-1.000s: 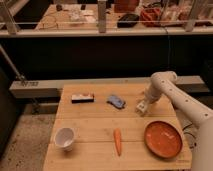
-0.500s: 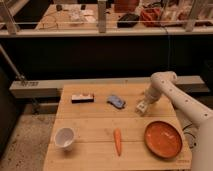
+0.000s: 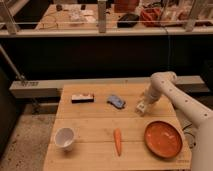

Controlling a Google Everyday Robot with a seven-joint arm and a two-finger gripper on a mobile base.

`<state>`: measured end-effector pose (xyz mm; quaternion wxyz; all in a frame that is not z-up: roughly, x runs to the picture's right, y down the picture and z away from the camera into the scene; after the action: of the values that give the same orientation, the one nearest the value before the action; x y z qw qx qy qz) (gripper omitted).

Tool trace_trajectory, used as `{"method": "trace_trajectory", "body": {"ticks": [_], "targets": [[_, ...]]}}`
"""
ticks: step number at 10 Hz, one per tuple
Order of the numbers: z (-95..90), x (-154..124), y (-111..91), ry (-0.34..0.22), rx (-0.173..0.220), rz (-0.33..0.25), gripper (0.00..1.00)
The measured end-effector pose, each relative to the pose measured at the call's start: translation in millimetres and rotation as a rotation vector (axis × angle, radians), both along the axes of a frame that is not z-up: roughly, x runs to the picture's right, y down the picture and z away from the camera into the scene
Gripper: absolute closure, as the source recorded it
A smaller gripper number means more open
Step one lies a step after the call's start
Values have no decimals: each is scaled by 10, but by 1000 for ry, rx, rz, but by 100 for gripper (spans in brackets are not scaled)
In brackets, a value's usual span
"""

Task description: Place the bottle in the ceramic bowl

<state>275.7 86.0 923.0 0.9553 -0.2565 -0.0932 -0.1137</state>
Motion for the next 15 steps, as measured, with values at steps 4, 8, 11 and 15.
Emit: {"method": "trace_trajectory", "body": {"ticks": [4, 8, 11, 15], "targets": [[0, -3, -4, 0, 2, -1, 86], [-20, 1, -20, 2, 5, -3, 98], [-28, -1, -31, 2, 7, -3, 98], [-41, -1, -43, 3, 9, -5, 98]]}}
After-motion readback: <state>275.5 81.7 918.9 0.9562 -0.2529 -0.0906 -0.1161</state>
